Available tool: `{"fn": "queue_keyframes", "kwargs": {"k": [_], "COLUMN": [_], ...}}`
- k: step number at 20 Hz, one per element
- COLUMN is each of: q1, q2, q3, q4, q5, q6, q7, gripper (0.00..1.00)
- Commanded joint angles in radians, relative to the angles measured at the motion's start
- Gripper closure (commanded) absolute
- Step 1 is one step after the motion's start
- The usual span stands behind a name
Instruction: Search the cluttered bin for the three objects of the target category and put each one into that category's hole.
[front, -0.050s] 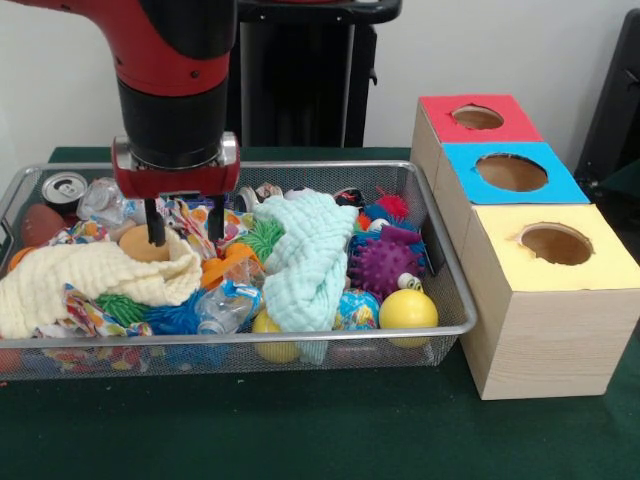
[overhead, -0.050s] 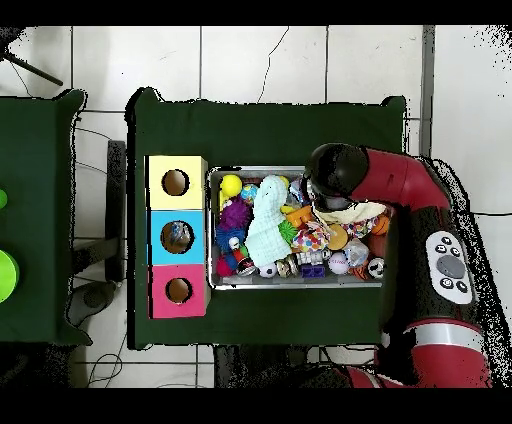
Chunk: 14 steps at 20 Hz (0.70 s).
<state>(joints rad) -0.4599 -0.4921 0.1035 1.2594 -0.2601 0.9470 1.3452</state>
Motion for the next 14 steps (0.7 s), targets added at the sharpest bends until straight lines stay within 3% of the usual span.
{"fn": "queue_keyframes", "kwargs": {"k": [1, 14], "q1": [-0.001, 0.047], "q2": [-0.014, 0.007], "q3": [-0.057, -0.101], "q4": [0.190, 0.193], "q5": [0.084, 0.150], "q6": [-0.108, -0.123], "q7": [0.370, 0.406], "gripper": [0.00, 0.00]}}
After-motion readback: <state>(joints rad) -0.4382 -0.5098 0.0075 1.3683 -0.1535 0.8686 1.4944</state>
